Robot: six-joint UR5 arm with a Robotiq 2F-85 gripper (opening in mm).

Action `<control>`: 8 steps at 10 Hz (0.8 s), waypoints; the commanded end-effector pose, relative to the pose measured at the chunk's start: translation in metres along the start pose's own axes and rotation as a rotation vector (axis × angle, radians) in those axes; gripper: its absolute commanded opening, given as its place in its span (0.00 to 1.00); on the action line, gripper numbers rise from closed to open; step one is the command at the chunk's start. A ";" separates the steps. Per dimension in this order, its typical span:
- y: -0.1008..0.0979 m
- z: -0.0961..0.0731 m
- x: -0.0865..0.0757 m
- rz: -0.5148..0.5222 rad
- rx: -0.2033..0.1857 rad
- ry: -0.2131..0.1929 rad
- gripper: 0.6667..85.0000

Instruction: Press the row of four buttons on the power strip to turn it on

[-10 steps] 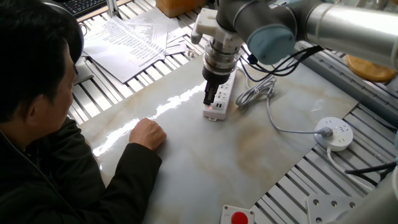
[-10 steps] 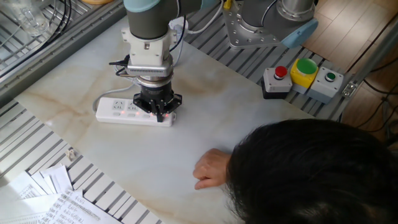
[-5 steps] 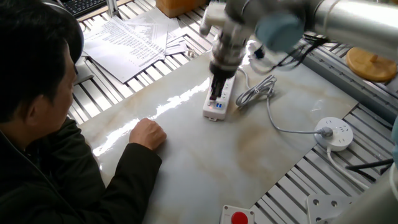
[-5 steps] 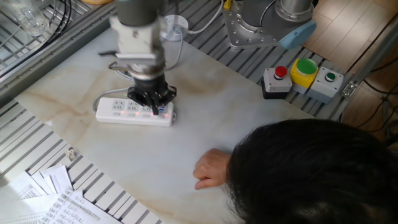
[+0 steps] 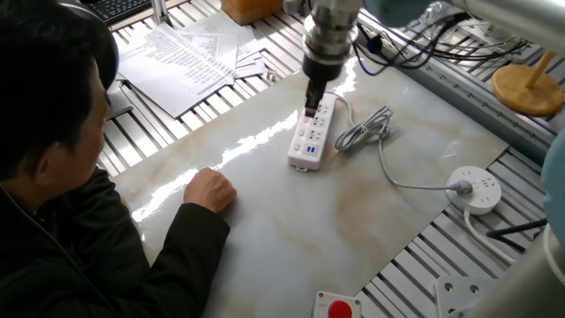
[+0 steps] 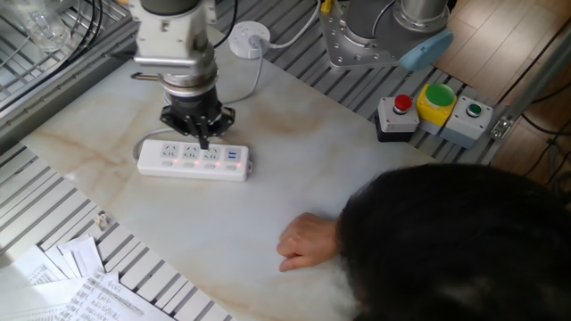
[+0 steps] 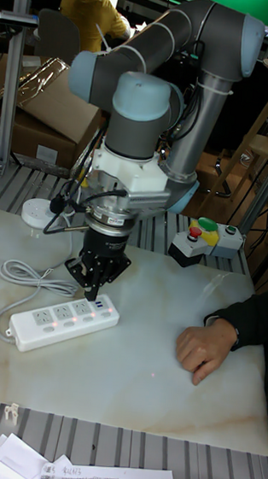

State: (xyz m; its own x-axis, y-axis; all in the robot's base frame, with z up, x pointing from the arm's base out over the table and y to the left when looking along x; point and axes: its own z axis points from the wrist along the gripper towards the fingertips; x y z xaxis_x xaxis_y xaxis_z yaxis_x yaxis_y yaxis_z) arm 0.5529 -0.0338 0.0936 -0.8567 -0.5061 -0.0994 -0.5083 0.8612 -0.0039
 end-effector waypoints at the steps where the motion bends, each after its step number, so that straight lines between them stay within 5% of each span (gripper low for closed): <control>1: -0.003 -0.017 -0.033 0.142 0.044 -0.018 0.00; 5: -0.005 -0.025 -0.073 0.156 0.049 -0.066 0.00; 8: -0.007 -0.022 -0.079 0.145 0.052 -0.081 0.00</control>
State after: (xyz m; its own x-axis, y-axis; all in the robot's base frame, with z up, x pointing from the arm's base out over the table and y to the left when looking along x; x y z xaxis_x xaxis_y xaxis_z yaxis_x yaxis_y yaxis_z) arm 0.6118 -0.0066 0.1200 -0.9105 -0.3811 -0.1602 -0.3796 0.9242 -0.0408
